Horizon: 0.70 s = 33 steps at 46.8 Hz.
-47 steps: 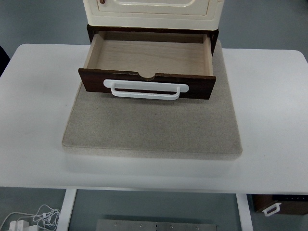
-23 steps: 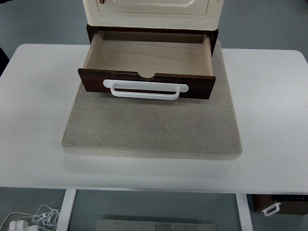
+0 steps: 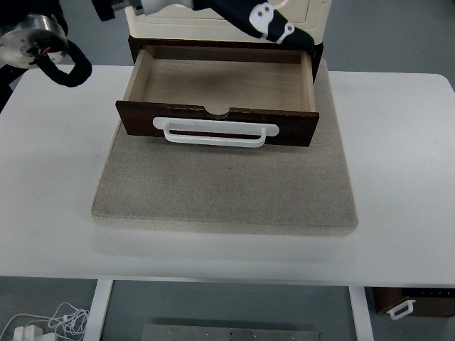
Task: Close drawer under combined cabinet
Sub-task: 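Swing the left hand down in front of the brown drawer's white handle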
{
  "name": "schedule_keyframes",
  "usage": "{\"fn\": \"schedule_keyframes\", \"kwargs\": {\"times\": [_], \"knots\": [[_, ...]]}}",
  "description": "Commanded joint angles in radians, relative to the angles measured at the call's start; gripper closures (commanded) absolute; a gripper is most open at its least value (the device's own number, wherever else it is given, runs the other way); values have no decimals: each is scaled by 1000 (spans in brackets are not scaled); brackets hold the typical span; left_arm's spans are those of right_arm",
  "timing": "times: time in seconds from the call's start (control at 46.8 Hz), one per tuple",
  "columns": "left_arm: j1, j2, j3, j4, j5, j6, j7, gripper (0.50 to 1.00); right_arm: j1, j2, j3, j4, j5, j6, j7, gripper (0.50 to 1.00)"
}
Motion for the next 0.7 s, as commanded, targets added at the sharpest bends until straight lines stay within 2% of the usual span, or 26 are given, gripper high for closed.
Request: {"fn": "schedule_keyframes", "kwargs": {"times": [0.0,0.171,0.32,0.598,0.683], "knots": [[-16,-6,59,-26,12,-23,21,504,0,0,0,0,0,0,0,548],[-25,-39,135,-57,92,-72,72,504,0,0,0,0,0,0,0,548],[-16,-62,153,-62,126,-172,169,501,0,0,0,0,0,0,0,548],[21,-82,153,-60,123,-298,357,501,0,0,0,0,0,0,0,548],[38,-82,153,-60,113,-313,402,501,0,0,0,0,0,0,0,548]]}}
